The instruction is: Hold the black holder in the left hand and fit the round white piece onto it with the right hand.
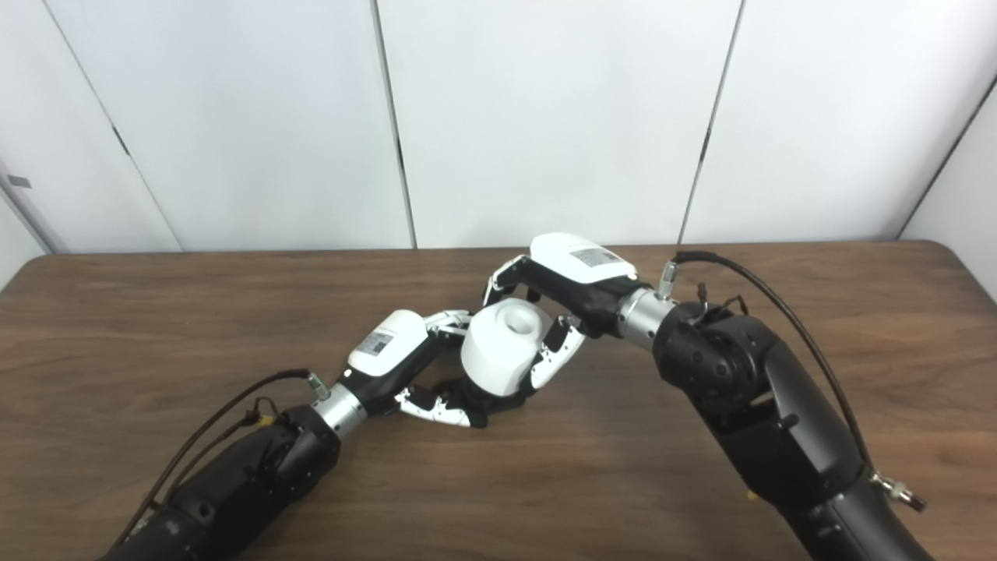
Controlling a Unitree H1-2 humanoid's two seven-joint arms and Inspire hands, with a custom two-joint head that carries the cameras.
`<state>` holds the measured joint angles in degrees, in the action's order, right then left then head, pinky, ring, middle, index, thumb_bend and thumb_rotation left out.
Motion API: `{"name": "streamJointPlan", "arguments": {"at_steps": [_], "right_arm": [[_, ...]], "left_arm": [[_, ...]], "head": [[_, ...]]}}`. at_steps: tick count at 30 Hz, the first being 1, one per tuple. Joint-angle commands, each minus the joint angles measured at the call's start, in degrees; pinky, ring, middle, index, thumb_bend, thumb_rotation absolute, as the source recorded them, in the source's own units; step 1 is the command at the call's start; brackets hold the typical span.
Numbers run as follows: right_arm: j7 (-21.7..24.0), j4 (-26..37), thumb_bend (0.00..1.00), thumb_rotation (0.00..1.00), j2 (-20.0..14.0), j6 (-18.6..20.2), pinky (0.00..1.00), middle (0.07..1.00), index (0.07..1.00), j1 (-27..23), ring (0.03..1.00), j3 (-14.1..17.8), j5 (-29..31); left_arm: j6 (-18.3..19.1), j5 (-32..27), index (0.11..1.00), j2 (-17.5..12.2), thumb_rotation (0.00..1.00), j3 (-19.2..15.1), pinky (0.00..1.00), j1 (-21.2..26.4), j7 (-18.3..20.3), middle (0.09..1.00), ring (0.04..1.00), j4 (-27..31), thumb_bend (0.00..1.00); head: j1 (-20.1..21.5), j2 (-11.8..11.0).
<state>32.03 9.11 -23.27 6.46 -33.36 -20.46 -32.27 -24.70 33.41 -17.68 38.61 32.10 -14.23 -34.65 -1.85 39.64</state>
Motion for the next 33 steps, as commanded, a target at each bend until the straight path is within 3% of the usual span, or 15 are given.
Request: {"name": "streamJointPlan", "arguments": {"at_steps": [1,21,22,24,33], "right_arm": [[-1.36,0.9,0.52,0.14,0.54,-1.82,0.63,0.747,0.481,-4.85,0.756,0.94,0.08],[-2.31,-3.62,0.52,0.13,2.31,-4.04,0.66,0.749,0.481,-4.37,0.757,0.8,0.39],[-2.44,-3.91,0.52,0.13,2.4,-4.23,0.66,0.748,0.481,-4.33,0.756,0.83,0.4],[-2.6,-4.37,0.52,0.13,2.57,-4.46,0.67,0.747,0.481,-4.26,0.755,0.88,0.49],[-2.98,-5.77,0.52,0.13,3.2,-5.28,0.66,0.743,0.481,-4.38,0.754,0.57,0.43]], "left_arm": [[5.49,3.56,0.492,0.93,0.08,3.27,0.73,-3.77,10.99,0.829,0.866,-3.48,0.52],[6.46,3.38,0.492,0.72,0.08,2.69,0.72,-4.32,12.1,0.833,0.865,-1.66,0.52],[6.63,3.56,0.532,0.69,0.19,2.75,0.71,-4.33,12.13,0.831,0.862,-1.57,0.8],[6.49,3.97,0.553,0.69,0.25,2.87,0.71,-4.3,11.76,0.831,0.862,-1.72,0.95],[6.84,3.62,0.564,0.75,0.28,2.6,0.72,-4.37,12.75,0.832,0.86,-1.34,1.0]], "head": [[-0.06,0.01],[-0.4,0.22],[-0.39,0.26],[-0.39,0.29],[-0.4,0.56]]}}
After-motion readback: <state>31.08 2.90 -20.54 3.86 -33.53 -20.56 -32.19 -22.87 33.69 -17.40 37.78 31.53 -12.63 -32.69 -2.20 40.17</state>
